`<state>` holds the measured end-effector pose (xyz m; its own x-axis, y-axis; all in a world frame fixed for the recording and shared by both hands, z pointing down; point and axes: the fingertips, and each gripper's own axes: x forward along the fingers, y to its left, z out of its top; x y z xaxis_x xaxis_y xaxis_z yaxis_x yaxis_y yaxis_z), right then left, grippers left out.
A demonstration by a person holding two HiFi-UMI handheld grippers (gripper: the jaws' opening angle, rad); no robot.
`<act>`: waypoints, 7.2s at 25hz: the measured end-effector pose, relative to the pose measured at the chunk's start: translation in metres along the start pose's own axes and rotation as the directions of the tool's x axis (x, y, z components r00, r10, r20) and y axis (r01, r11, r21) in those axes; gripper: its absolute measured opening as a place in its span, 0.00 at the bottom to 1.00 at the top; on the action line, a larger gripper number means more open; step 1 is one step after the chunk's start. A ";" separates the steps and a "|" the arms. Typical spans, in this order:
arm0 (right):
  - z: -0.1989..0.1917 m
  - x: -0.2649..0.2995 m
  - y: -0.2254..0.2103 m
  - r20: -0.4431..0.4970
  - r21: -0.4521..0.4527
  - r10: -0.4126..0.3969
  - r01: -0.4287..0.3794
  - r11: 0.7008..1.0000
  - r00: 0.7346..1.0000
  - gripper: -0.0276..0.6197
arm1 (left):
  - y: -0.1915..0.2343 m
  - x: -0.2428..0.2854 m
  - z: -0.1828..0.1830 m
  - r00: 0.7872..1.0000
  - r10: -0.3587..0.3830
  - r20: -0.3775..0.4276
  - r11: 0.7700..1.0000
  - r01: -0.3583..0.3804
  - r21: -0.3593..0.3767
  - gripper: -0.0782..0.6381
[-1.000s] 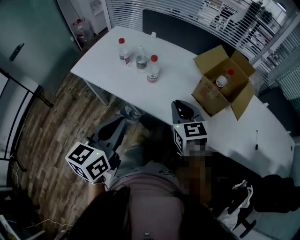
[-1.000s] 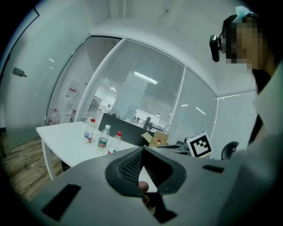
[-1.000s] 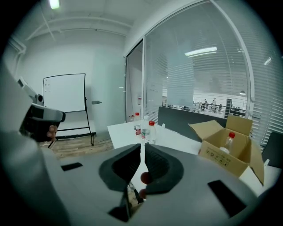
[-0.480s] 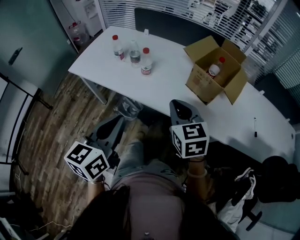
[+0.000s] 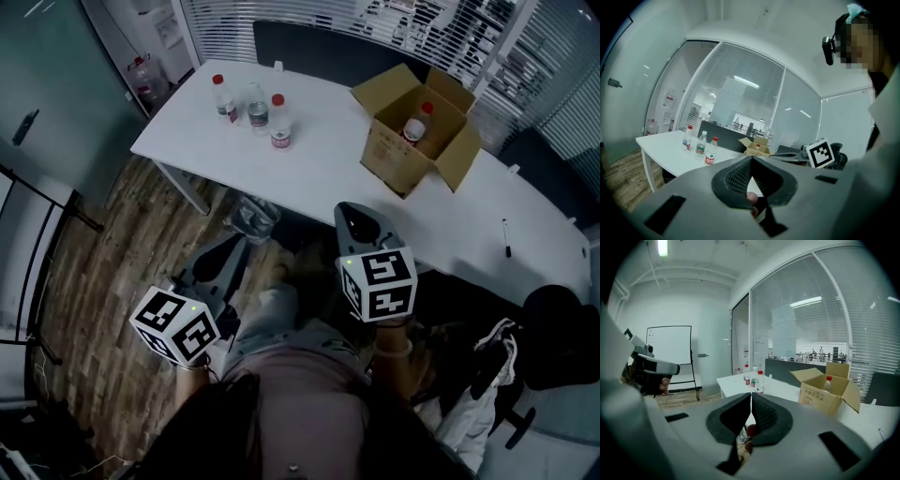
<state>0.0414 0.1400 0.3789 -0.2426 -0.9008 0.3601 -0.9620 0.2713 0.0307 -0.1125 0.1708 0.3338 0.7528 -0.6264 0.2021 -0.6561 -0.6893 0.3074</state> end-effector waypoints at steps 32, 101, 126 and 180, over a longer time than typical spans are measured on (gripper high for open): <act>-0.009 -0.010 -0.124 0.007 0.241 -0.274 0.265 0.934 0.962 0.09 | -0.023 0.139 0.021 0.943 -0.318 -0.101 0.947 0.321 0.015 0.12; 0.046 0.121 -0.369 -0.154 0.208 -0.438 0.463 0.862 0.886 0.21 | 0.003 0.426 0.069 0.792 -0.559 -0.246 0.829 0.544 -0.132 0.12; -0.002 0.196 -0.440 -0.260 0.266 -0.263 0.331 0.905 0.929 0.34 | 0.023 0.449 0.048 0.904 -0.341 -0.257 0.938 0.308 -0.159 0.12; 0.093 0.123 -0.366 -0.077 0.090 -0.385 0.391 0.916 0.919 0.30 | 0.020 0.352 0.055 0.939 -0.305 -0.159 0.952 0.296 -0.082 0.12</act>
<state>0.3518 -0.1018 0.3256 0.1574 -0.9067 0.3913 -0.9872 -0.1347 0.0851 0.1361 -0.0835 0.3602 0.9156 -0.3197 0.2439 -0.3975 -0.8112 0.4289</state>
